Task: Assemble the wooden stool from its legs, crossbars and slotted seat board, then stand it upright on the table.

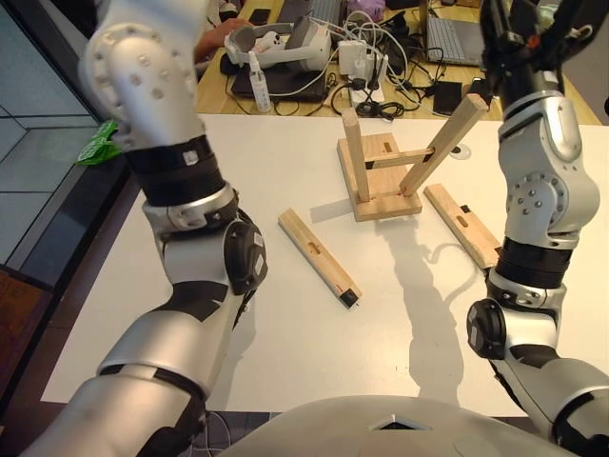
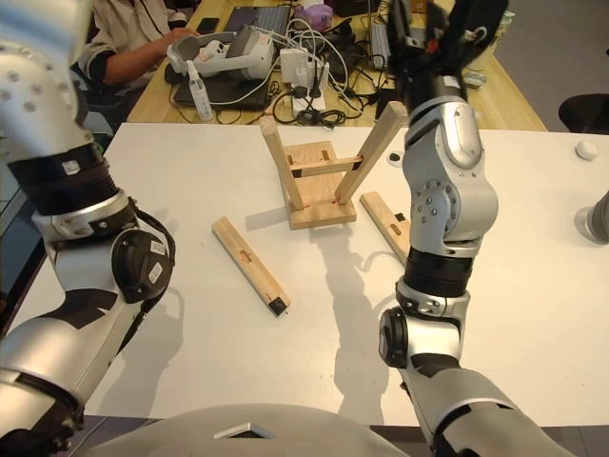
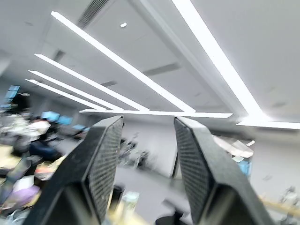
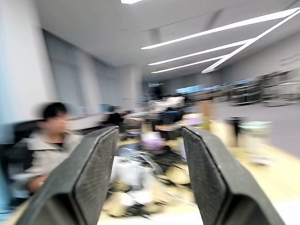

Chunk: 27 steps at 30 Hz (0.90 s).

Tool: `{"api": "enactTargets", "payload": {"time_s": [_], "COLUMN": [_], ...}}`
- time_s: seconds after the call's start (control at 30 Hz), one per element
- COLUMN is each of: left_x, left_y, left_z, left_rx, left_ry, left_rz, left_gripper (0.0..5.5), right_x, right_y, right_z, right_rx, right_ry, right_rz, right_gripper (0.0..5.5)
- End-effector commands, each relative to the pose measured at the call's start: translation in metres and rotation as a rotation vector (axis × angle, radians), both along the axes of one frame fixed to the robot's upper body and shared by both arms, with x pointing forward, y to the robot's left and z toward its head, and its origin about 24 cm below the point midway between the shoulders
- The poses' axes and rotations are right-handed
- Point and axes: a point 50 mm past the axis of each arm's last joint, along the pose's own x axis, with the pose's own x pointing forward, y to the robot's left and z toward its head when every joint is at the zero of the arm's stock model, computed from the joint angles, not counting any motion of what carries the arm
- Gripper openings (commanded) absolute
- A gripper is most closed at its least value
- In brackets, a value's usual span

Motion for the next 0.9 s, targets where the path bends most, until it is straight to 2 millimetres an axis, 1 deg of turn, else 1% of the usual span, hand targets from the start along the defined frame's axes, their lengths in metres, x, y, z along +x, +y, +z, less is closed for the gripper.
{"api": "enactTargets", "payload": {"time_s": [0.03,0.13,0.23,0.3,0.4,0.43,0.47,0.53,0.6,0.7,0.83,0.87,0.9], "left_x": [0.019,0.026,0.026,0.027,0.021,0.016,0.012,0.004,0.002,0.005,0.01,0.011,0.011], "left_y": [-0.028,-0.028,-0.019,-0.015,-0.02,-0.023,-0.027,-0.036,-0.042,-0.043,-0.044,-0.045,-0.044], "left_z": [-0.049,-0.072,-0.077,-0.084,-0.113,-0.118,-0.118,-0.111,-0.107,-0.107,-0.097,-0.093,-0.08], "left_rx": [0.133,0.185,0.178,0.174,0.181,0.163,0.129,0.062,0.049,0.083,0.177,0.207,0.246], "left_ry": [0.127,0.186,0.199,0.248,0.372,0.392,0.398,0.395,0.395,0.395,0.33,0.303,0.245], "left_rz": [-0.014,0.007,0.033,0.044,-0.01,-0.053,-0.104,-0.219,-0.269,-0.244,-0.19,-0.172,-0.143], "left_gripper": [2.0,2.0,2.0,2.0,2.0,2.0,2.0,2.0,2.0,2.0,2.0,2.0,2.0], "right_x": [-0.024,-0.029,-0.03,-0.03,-0.033,-0.033,-0.034,-0.035,-0.034,-0.032,-0.029,-0.029,-0.028], "right_y": [0.002,0.007,0.008,0.005,0.003,0.004,0.005,0.005,0.006,0.009,0.012,0.012,0.013], "right_z": [-0.039,-0.054,-0.065,-0.074,-0.083,-0.085,-0.086,-0.088,-0.089,-0.088,-0.089,-0.089,-0.089], "right_rx": [-0.058,-0.027,-0.001,0.023,0.044,0.045,0.043,0.044,0.044,0.045,0.049,0.049,0.049], "right_ry": [0.085,0.133,0.179,0.227,0.258,0.262,0.265,0.272,0.275,0.272,0.27,0.269,0.269], "right_rz": [-0.148,-0.132,-0.11,-0.124,-0.129,-0.124,-0.121,-0.122,-0.118,-0.106,-0.1,-0.099,-0.099], "right_gripper": [2.51,2.51,2.51,2.51,2.51,2.51,2.51,2.51,2.51,2.51,2.51,2.51,2.51]}}
